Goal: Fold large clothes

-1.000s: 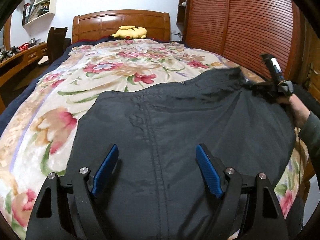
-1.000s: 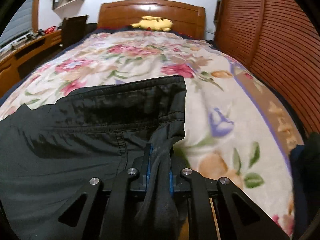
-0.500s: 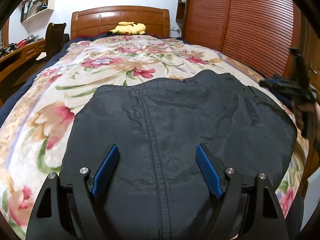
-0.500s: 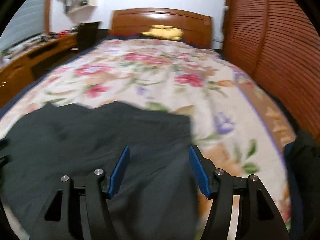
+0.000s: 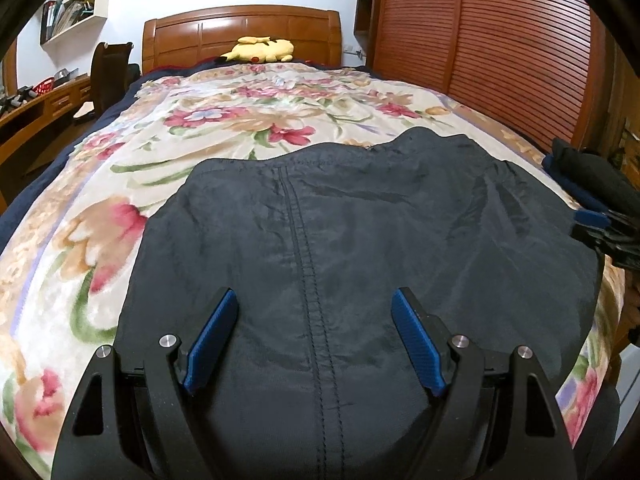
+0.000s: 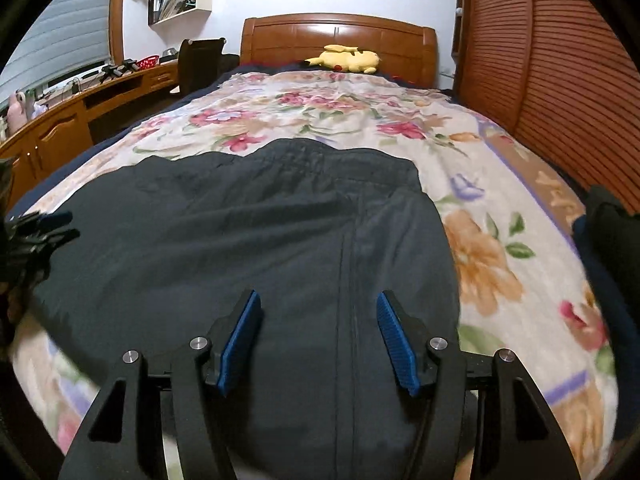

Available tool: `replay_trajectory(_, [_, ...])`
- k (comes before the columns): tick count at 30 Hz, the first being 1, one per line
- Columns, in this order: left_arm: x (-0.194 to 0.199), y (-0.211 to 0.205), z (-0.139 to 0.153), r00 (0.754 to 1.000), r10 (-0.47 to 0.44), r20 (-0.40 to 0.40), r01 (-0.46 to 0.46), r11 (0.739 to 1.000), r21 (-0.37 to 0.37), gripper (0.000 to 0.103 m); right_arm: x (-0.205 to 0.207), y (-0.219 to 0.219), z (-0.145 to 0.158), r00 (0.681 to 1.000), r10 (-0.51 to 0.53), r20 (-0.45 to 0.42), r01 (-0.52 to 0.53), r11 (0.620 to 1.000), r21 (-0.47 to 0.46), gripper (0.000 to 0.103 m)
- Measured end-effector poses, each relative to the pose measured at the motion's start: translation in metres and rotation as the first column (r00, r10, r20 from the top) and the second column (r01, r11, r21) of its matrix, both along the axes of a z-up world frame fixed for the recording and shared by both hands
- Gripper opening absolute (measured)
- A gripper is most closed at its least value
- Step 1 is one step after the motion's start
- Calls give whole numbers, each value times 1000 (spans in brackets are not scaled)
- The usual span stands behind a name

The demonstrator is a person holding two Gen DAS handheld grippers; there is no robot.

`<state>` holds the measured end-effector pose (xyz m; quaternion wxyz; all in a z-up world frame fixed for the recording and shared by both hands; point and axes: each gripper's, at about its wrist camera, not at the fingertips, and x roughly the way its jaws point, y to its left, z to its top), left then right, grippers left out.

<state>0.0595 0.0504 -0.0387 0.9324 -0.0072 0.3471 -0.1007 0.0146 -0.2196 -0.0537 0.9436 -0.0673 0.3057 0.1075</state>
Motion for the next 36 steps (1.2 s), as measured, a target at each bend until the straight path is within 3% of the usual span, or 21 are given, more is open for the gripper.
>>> replay_trajectory(5, [-2, 0, 0, 1000, 12, 7, -12, 1000, 6, 80, -28, -6, 5, 1000, -30, 5, 30, 1000, -1, 62])
replay_trajectory(14, [-8, 6, 1, 999, 44, 30, -44, 999, 2, 80, -28, -6, -13, 997, -56, -55, 56, 998, -1, 62])
replay_trajectory(18, [-12, 10, 2, 998, 57, 38, -57, 998, -5, 80, -25, -5, -22, 997, -59, -40, 60, 998, 26, 63])
replay_trajectory(27, [-29, 14, 7, 996, 65, 62, -65, 998, -2, 80, -25, -1, -1, 994, -95, -55, 95, 995, 13, 63])
replay_trajectory(31, [-31, 17, 7, 996, 69, 65, -68, 998, -6, 80, -38, 19, 13, 998, -59, 1, 59, 998, 7, 63])
replay_trajectory(36, [-28, 19, 6, 996, 74, 57, -73, 997, -12, 80, -42, 57, 18, 999, 39, 12, -39, 999, 3, 63])
